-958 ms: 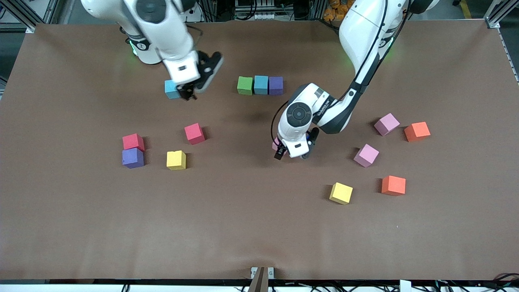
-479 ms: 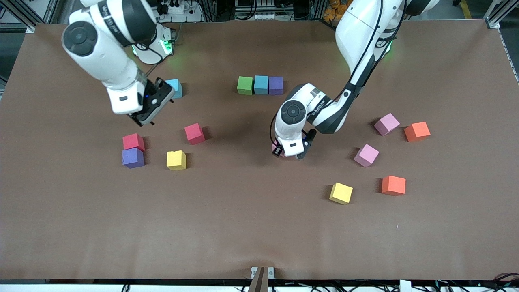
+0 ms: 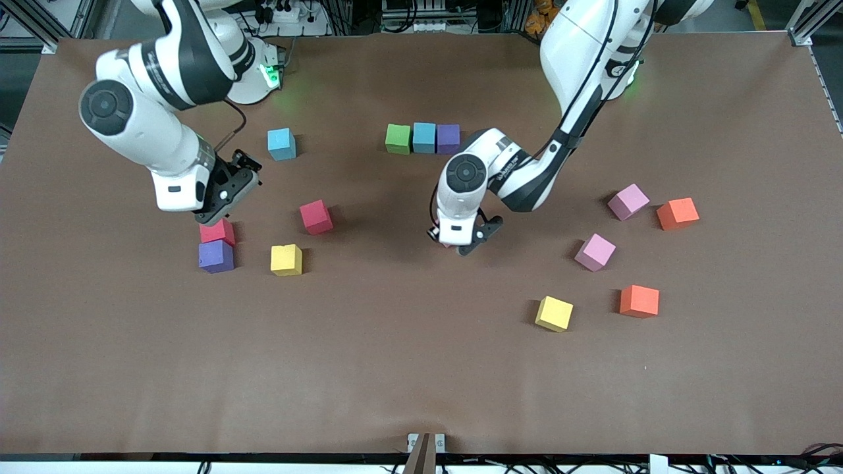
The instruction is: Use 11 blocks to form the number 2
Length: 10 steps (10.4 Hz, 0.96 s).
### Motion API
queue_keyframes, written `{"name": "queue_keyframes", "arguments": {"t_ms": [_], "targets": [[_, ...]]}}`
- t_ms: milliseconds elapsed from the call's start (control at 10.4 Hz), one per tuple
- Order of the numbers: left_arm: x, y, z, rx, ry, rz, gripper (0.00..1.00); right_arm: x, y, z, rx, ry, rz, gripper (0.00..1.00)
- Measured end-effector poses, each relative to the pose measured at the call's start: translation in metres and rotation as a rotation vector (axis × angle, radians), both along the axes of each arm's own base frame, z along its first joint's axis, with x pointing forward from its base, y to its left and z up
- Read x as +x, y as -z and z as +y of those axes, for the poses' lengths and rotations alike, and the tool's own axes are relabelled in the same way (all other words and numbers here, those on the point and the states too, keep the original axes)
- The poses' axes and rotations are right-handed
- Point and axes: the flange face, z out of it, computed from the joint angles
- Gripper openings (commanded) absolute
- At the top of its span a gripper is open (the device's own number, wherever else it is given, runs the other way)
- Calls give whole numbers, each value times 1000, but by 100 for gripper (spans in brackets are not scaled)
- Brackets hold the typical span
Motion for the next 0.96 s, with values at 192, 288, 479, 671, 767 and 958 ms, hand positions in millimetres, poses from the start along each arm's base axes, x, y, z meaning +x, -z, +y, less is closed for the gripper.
{"name": "queue_keyframes", "arguments": {"t_ms": [192, 288, 479, 671, 767, 958], "targets": [[-32, -2, -5, 3, 125, 21, 45, -5, 39, 9, 3, 4, -31, 100], [-47, -3, -3, 12, 168, 30, 45, -3, 53, 10, 10, 15, -44, 100], [-77, -3, 0, 28, 254, 55, 45, 5, 83, 8, 26, 50, -78, 100], [-99, -5, -3, 30, 344, 65, 46, 15, 106, -1, 60, 126, -89, 100], [-106, -5, -5, 29, 416, 68, 46, 23, 115, -10, 90, 191, -72, 100], [-116, -5, -8, 19, 521, 82, 46, 38, 138, -26, 122, 284, -42, 100]]}}
